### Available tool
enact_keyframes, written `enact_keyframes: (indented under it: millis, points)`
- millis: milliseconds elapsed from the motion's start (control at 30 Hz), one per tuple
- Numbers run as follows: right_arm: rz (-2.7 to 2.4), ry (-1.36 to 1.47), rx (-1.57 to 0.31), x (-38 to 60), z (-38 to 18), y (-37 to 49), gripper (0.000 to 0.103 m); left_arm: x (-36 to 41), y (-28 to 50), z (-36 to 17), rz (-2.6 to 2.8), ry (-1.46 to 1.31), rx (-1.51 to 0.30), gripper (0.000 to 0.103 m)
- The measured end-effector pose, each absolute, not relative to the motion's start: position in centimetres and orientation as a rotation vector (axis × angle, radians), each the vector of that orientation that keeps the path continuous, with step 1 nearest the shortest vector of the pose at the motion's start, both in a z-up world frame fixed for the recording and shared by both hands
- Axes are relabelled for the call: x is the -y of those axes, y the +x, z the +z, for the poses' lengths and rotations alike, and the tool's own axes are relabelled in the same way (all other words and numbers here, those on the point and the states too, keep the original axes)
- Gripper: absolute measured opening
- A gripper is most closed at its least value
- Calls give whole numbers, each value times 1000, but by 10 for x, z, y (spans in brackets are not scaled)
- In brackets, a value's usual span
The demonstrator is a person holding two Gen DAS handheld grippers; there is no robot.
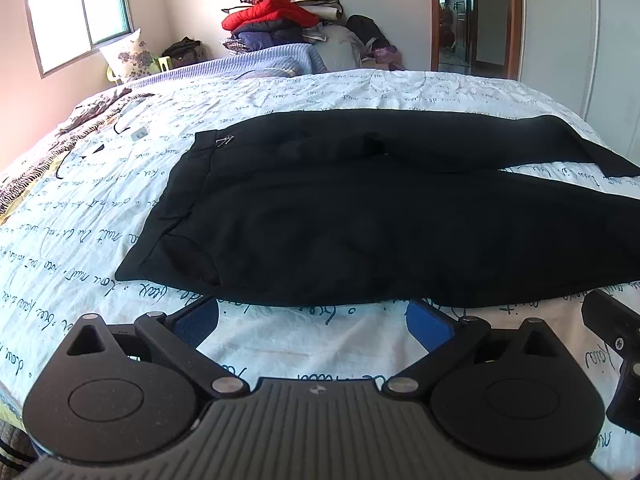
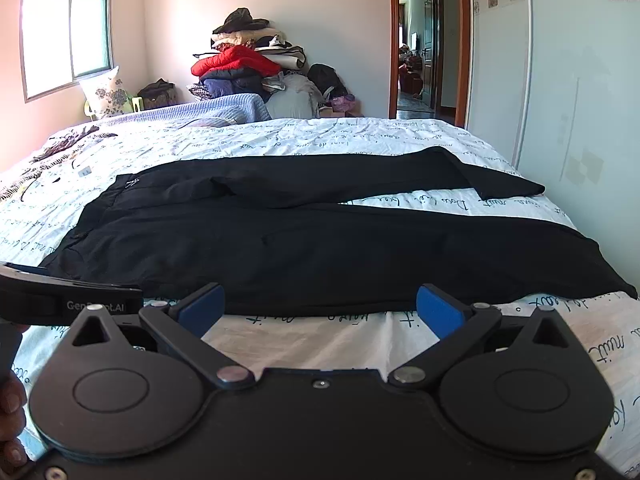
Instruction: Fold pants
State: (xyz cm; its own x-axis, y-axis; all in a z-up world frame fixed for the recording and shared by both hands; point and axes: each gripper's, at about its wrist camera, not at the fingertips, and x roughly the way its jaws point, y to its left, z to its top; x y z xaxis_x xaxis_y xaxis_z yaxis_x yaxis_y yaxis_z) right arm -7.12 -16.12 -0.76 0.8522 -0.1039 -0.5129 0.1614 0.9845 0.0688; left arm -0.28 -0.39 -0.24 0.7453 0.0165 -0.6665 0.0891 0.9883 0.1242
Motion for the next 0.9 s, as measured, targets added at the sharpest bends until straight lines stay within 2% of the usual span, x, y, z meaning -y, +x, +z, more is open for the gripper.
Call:
enact_keyframes:
  millis: [900]
  points:
    - [-113, 97, -528, 163, -8, -74, 103, 8, -5, -3, -43, 162, -731, 102]
